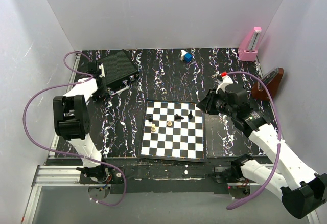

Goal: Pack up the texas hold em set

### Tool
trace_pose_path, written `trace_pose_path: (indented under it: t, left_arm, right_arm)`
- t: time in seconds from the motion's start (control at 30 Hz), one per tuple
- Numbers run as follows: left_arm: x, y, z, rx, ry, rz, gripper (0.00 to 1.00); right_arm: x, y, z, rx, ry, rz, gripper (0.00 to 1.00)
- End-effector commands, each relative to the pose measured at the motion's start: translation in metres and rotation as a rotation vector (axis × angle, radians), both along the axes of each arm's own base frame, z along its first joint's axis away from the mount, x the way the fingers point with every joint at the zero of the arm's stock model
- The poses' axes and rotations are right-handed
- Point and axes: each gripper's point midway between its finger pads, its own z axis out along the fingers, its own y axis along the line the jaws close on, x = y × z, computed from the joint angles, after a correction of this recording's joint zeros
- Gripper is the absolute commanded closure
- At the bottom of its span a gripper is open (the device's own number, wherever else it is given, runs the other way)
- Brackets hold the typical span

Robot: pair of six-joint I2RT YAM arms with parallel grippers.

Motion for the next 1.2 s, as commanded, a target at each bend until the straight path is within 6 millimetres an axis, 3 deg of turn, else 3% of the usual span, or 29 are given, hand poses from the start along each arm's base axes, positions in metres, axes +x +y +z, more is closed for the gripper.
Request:
trace_pose_path:
  t: [0.0, 0.33, 0.37, 0.47, 0.57, 0.7, 0.87, 1.17]
  left_arm:
    - [-0.013, -0.001, -0.009, 0.013, 0.059, -0.004, 0.81]
    - [-0.013, 0.001, -0.013, 0.078, 0.059, 0.0, 0.81]
    - [-0.011, -0.014, -0.011, 0.087, 0.045, -0.03, 0.81]
    - [-0.007, -0.02, -0.001, 0.115, -0.02, -0.031, 0.7]
    - [-0.006, -0.028, 0.007, 0.137, -0.067, -0.042, 0.68]
    - [-0.007, -0.033, 0.014, 0.153, -0.095, -0.042, 0.64]
    - [-0.009, -0.039, 0.025, 0.126, -0.134, -0.048, 0.53]
    - [-0.011, -0.044, 0.053, 0.118, -0.228, -0.047, 0.5]
  right_arm:
    - [0.002, 0.001, 0.009, 0.031, -0.037, -0.001, 0.73]
    - [0.001, 0.001, 0.006, 0.035, -0.032, -0.002, 0.73]
    - [0.001, 0.001, 0.005, 0.036, -0.031, -0.003, 0.73]
    - [0.001, 0.001, 0.004, 0.038, -0.027, -0.003, 0.73]
    - [0.0, 0.002, 0.003, 0.04, -0.026, -0.001, 0.73]
    - [-0.001, 0.001, 0.003, 0.042, -0.026, -0.005, 0.73]
    - [-0.003, -0.001, 0.002, 0.036, -0.025, -0.004, 0.73]
    - [-0.004, -0.002, 0.003, 0.039, -0.029, -0.008, 0.73]
